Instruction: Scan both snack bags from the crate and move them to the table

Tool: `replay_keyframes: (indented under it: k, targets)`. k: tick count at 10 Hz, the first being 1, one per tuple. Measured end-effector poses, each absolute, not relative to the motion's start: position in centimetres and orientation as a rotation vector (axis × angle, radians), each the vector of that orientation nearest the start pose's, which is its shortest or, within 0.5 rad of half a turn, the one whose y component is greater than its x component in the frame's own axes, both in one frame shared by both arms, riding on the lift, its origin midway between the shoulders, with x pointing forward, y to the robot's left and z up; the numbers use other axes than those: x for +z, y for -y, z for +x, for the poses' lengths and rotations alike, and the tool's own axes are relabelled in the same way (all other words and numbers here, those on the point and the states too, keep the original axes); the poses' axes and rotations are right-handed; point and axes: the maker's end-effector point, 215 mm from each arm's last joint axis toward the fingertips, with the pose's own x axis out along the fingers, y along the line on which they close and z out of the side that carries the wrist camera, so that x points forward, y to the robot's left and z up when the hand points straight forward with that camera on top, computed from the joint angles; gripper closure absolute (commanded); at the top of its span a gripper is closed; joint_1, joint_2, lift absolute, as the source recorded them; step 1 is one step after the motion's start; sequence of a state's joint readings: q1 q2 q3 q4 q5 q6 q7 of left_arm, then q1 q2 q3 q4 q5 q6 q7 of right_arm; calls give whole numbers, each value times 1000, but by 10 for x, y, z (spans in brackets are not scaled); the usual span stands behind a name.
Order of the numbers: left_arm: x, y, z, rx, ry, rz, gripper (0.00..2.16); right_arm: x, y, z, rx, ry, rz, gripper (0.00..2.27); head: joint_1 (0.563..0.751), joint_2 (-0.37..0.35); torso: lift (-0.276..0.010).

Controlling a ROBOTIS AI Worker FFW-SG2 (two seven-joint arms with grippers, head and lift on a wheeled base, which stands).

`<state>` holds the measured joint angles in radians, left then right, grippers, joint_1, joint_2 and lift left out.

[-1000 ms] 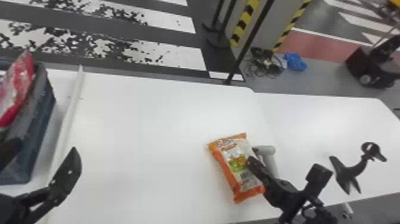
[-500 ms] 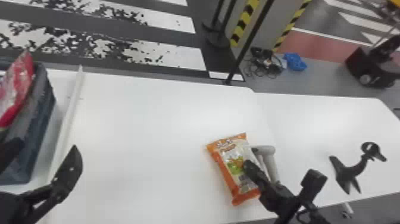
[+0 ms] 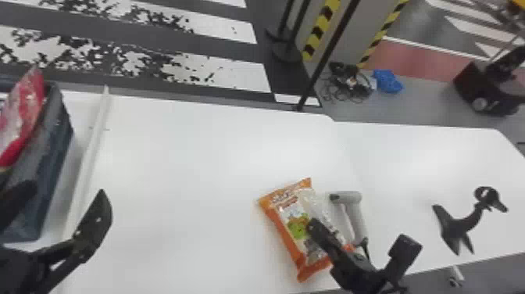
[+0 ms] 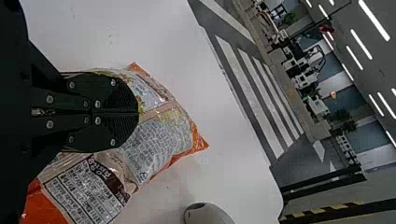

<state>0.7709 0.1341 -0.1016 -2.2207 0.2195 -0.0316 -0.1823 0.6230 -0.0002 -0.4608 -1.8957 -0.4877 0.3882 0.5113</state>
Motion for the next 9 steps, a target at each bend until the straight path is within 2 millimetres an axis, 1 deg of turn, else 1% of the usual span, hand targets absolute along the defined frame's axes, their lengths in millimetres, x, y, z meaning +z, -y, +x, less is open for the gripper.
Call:
replay_keyframes:
  k: [3, 4, 5, 6, 7, 8, 9]
  targets:
    - [-340, -142, 357, -328, -91, -202, 76, -486, 308, 329, 137, -462, 488, 2253, 695, -285, -87]
    - [-339, -143, 357, -326, -89, -201, 76, -476, 302, 330, 148, -452, 478, 2256, 695, -265, -87]
    - [-338, -145, 358, -324, -87, -200, 76, -462, 305, 334, 142, -426, 456, 2256, 695, -262, -87]
    - [-337, -147, 358, -323, -83, -201, 76, -450, 319, 337, 121, -403, 432, 2256, 695, -272, -87]
    - [-335, -148, 358, -326, -79, -204, 76, -442, 345, 342, 75, -385, 397, 2256, 695, -303, -87]
    - [-334, -148, 358, -329, -76, -205, 76, -446, 371, 341, 28, -384, 380, 2256, 695, -349, -87]
    - [-333, -148, 358, -329, -74, -205, 76, -452, 393, 337, -10, -385, 377, 2256, 695, -350, -87]
